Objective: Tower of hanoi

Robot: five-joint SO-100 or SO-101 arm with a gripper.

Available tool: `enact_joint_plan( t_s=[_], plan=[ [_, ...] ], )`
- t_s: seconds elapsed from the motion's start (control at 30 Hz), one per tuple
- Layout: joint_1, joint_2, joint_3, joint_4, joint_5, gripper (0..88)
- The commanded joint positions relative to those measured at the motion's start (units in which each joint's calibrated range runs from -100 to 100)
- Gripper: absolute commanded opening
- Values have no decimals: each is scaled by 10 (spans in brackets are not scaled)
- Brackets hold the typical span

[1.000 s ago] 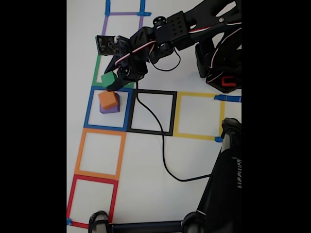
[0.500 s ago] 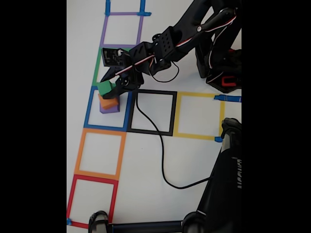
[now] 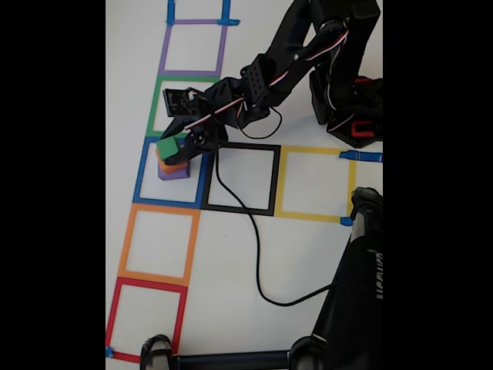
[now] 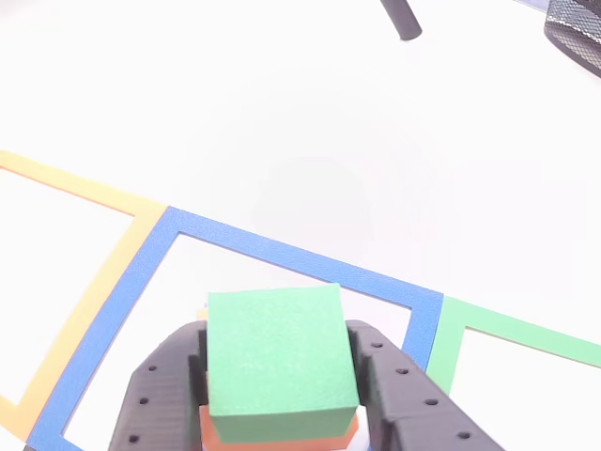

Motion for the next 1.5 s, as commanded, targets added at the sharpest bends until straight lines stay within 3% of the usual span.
enact_joint_plan(
  t_s=[0.0, 0.2, 0.57, 1.07, 1.3, 1.47],
  plan=[
    [-8, 10, -34, -24, 4, 35],
    [-6, 29, -52, -26, 4, 44],
    [-3, 35, -32, -49, 4, 162],
    [-3, -8, -20, -68, 4, 210],
    [-17, -97, -24, 5, 4, 201],
    [-4, -213, -55, 184, 4, 121]
  ],
)
